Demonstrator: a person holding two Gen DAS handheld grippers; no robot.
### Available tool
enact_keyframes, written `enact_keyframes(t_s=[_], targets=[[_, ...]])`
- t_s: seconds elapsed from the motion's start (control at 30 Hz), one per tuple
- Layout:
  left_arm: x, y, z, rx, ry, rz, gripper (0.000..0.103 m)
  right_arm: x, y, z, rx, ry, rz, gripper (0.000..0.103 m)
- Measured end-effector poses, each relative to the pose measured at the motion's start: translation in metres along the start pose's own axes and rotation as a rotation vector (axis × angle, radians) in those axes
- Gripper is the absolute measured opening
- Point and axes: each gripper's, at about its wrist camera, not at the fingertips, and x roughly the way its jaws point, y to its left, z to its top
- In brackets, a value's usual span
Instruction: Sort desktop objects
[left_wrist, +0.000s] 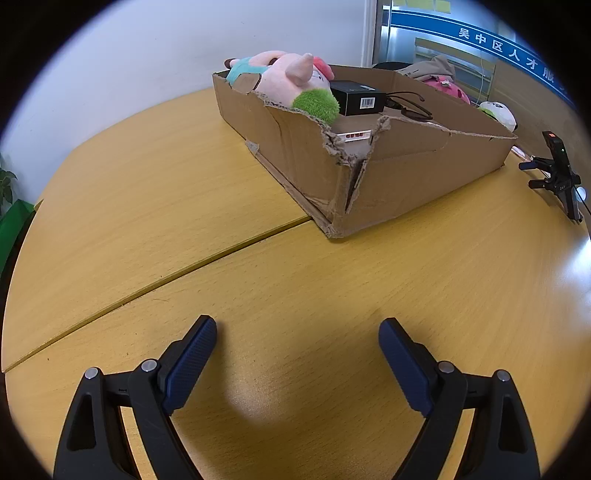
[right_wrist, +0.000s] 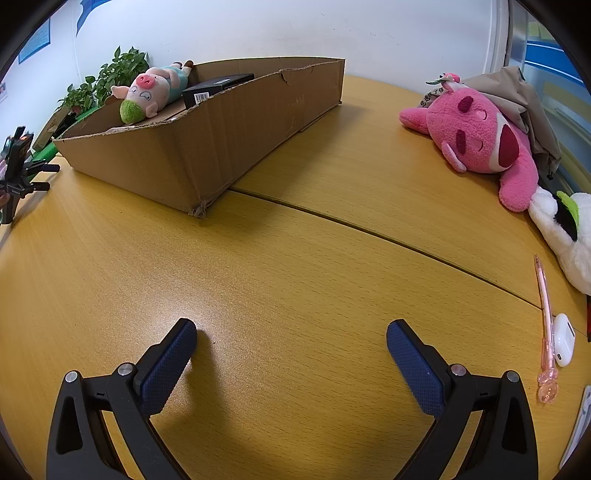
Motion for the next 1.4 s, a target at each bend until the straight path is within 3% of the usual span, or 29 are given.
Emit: enact_keyframes(t_s=[1.4], targets=[[0.0035, 0.0009, 0.001, 0.006, -0.002, 0.001, 0.09, -0.0029, -0.0009, 0.0002, -0.004, -0.004, -0.001, 0.103]])
